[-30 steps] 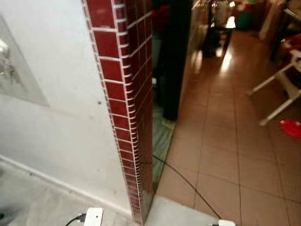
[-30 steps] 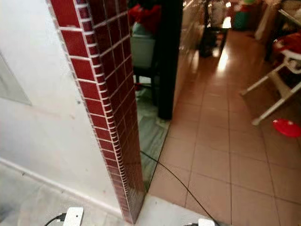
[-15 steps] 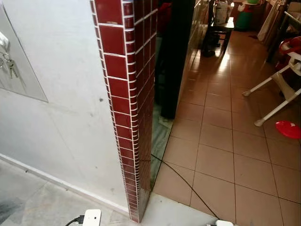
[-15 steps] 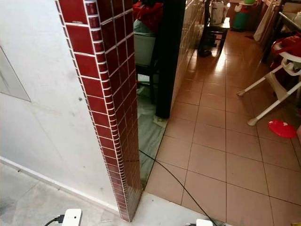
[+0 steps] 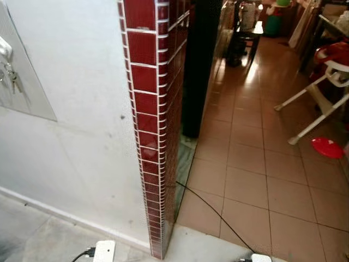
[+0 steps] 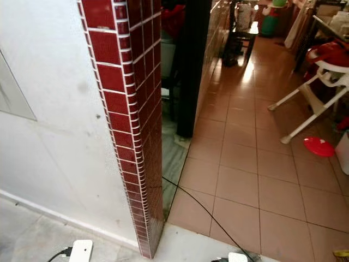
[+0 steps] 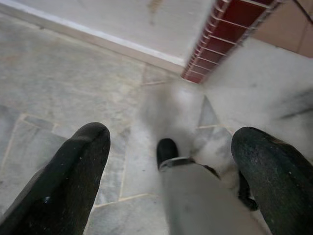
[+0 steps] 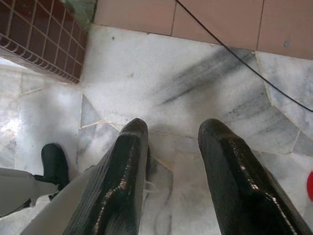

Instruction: Hang keys on a hook

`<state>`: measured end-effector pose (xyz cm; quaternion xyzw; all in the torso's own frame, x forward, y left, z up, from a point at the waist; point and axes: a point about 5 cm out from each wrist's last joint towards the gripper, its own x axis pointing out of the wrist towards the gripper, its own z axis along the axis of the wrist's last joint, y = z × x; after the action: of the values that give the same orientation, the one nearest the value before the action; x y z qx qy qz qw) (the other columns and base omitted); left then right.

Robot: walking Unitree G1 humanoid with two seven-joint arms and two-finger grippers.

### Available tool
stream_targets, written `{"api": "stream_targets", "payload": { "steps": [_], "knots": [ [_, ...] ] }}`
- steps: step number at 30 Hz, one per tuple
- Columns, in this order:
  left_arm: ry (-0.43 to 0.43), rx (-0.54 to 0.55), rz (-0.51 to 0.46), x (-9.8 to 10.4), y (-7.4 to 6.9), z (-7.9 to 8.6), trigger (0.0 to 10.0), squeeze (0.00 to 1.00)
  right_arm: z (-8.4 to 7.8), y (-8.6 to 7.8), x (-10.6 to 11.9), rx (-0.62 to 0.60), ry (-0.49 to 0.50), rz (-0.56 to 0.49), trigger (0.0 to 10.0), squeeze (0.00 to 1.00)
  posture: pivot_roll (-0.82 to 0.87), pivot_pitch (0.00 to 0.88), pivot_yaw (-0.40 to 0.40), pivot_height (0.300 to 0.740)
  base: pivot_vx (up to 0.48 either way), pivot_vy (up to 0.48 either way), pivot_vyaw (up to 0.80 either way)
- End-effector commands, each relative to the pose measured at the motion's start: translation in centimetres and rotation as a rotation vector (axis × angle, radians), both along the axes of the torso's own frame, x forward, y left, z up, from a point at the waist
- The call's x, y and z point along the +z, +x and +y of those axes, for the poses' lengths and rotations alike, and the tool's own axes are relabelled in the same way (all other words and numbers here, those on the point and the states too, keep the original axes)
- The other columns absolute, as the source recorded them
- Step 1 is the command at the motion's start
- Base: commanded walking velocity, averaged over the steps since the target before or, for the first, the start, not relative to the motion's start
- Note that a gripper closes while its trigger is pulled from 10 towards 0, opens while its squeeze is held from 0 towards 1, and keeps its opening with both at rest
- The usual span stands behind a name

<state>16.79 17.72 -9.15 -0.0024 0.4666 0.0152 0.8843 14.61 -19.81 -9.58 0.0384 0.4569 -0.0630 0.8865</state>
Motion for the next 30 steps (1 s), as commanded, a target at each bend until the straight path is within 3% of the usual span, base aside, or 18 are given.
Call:
{"api": "stream_targets", "payload": {
  "steps": [1,16,30],
  "knots": [
    [0.016,0.003,0.013,-0.08,-0.20,0.31,10.0,0.00,-0.17,0.10,0.04,-0.020,0.007,0.002,10.0,0.00,-0.02,0.000,-0.014,0.740,0.000,0.000,0.00],
    [0.012,0.016,0.014,-0.08,-0.22,0.37,10.0,0.00,-0.24,0.27,0.10,-0.034,0.014,0.000,10.0,0.00,-0.01,0.000,-0.018,0.740,0.000,0.000,0.00],
    [0.010,0.018,0.016,-0.12,-0.30,0.32,10.0,0.00,-0.34,0.13,0.05,-0.035,0.012,0.004,10.0,0.00,-0.01,0.000,-0.019,0.740,-0.295,-0.226,0.00]
  ]
}}
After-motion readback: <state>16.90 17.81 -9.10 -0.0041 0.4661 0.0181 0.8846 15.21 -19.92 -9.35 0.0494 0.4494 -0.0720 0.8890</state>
